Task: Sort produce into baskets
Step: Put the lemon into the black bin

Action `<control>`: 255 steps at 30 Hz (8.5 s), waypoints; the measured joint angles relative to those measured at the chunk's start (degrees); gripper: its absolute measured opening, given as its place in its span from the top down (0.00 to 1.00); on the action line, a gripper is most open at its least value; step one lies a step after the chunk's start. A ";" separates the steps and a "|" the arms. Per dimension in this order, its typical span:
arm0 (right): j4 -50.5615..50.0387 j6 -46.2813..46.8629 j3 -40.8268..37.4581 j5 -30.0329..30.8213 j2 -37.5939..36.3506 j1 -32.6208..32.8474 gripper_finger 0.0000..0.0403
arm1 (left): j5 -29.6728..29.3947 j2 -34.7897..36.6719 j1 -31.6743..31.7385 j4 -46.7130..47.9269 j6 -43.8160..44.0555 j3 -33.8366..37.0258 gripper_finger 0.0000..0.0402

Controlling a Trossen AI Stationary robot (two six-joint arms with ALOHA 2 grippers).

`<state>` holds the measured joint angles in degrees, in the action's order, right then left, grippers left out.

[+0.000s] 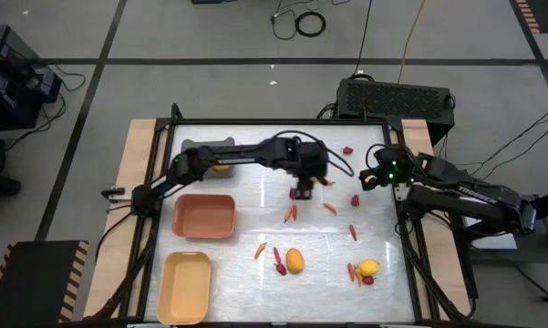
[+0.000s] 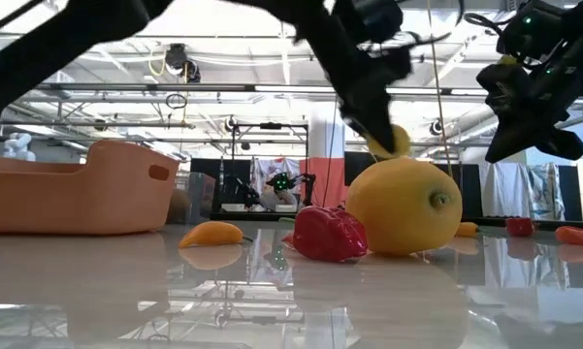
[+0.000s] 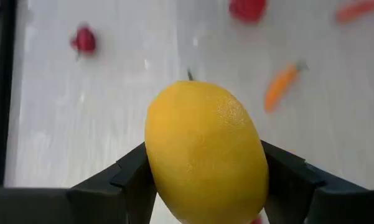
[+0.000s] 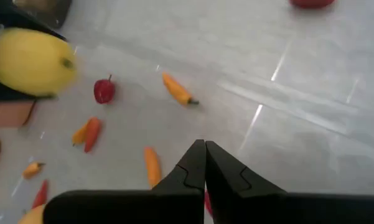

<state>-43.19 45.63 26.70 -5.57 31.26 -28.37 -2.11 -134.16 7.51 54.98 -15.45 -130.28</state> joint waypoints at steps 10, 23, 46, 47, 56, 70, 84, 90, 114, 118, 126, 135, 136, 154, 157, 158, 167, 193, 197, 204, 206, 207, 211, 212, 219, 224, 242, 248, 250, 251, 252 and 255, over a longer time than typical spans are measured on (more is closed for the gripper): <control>10.35 5.91 0.00 3.10 3.04 9.85 1.00 | -1.39 9.71 -0.01 24.98 2.03 0.02 0.43; 29.03 9.25 -0.02 11.33 16.01 28.35 1.00 | -1.39 24.54 -1.72 34.75 8.75 6.25 0.43; 54.15 1.46 -0.13 18.00 33.95 40.43 1.00 | -13.25 54.20 17.42 13.35 10.21 64.90 0.43; 54.52 1.28 -0.13 17.96 33.95 40.58 1.00 | -13.24 54.12 18.50 12.44 9.93 65.81 0.43; 55.67 -2.61 -0.11 17.30 33.60 39.63 1.00 | -15.12 54.18 24.79 3.52 9.04 71.21 0.41; 55.59 -4.18 -0.11 14.22 33.60 36.54 1.00 | -16.03 54.16 25.42 2.37 9.14 71.65 0.27; 60.07 -3.12 -0.09 14.22 33.58 37.70 1.00 | -2.42 54.16 18.76 -9.09 16.71 70.07 0.27; 65.07 -3.50 -0.07 14.25 33.55 39.14 1.00 | 0.00 54.16 10.22 -14.91 18.20 67.30 0.27; 66.29 -3.98 9.25 14.40 41.41 56.03 1.00 | 3.57 39.67 -27.00 -57.40 11.63 67.06 0.27; 59.82 2.97 13.40 10.36 46.76 59.76 1.00 | 3.52 35.14 -29.46 -63.96 7.93 67.08 0.27; 23.68 12.38 31.14 2.50 54.07 66.71 1.00 | 3.64 28.99 -31.56 -76.56 5.60 67.08 0.27; -10.55 27.24 46.98 2.44 56.48 70.95 1.00 | 4.86 23.32 -31.76 -78.22 6.08 62.71 0.27; -12.32 27.91 47.13 2.43 56.40 71.19 1.00 | 4.91 22.98 -31.76 -77.53 6.08 61.73 0.27; -23.25 6.94 41.90 0.84 56.68 73.93 0.83 | 3.69 22.33 -31.15 -67.28 6.08 56.13 0.27; -23.13 2.04 41.90 1.04 56.68 74.02 0.74 | 3.53 22.35 -31.15 -66.82 6.08 56.13 0.27; -23.00 1.23 41.90 1.05 56.68 74.02 0.71 | 3.52 22.35 -31.15 -66.39 6.08 56.13 0.27; -22.81 -5.63 41.88 1.06 56.68 74.44 0.50 | 3.37 22.17 -30.90 -62.06 5.97 56.13 0.27; -15.20 -10.32 31.34 0.69 56.66 74.61 0.44 | 3.52 20.10 -29.92 -63.84 6.04 56.15 0.27; -14.82 -10.31 31.34 0.67 56.66 74.61 0.44 | 3.54 20.10 -29.92 -63.98 6.03 56.15 0.27; -14.85 -10.32 31.34 0.95 56.66 74.61 0.44 | 3.57 20.10 -29.94 -64.00 6.02 56.15 0.27; -14.85 -10.39 31.34 0.96 56.66 74.61 0.44 | 3.57 20.10 -29.97 -64.00 6.02 56.15 0.27; -14.85 -10.39 31.34 0.96 56.66 74.61 0.44 | 3.57 20.10 -29.97 -64.00 6.02 56.15 0.27; -14.87 -10.48 31.34 0.99 56.66 74.61 0.44 | 3.59 20.10 -29.97 -64.00 6.02 56.15 0.27; -14.87 -10.35 31.34 0.99 56.66 74.61 0.44 | 3.59 20.10 -29.97 -64.00 6.01 56.15 0.27; -14.94 -10.33 31.34 0.99 56.66 74.61 0.44 | 3.59 20.10 -29.97 -64.33 6.00 56.15 0.27; -14.56 -9.39 31.17 0.98 56.65 74.61 0.44 | 3.59 20.10 -29.97 -64.82 6.00 56.15 0.27; -5.83 -7.28 25.29 -0.80 56.59 74.57 0.44 | 3.68 20.10 -29.56 -64.85 5.95 56.15 0.27; -4.72 -7.28 24.69 -1.00 56.55 74.59 0.44 | 3.68 20.10 -29.59 -64.81 5.95 56.15 0.27; -4.11 -7.28 24.65 -0.82 56.55 74.59 0.44 | 3.68 20.10 -29.59 -64.81 5.87 56.15 0.27; -3.58 -7.28 24.63 -0.77 56.55 74.59 0.44 | 3.68 20.10 -29.59 -64.81 5.87 56.15 0.27; -3.26 -7.28 24.63 -0.76 56.55 74.59 0.44 | 3.68 20.10 -29.59 -64.81 5.87 56.15 0.27; -3.25 -6.58 24.63 -0.73 56.57 74.61 0.44 | 3.68 20.10 -29.59 -64.79 5.91 56.15 0.27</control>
<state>-46.44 39.05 51.33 -6.31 87.83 46.24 1.56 -114.06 -22.09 -9.80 -9.54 -74.13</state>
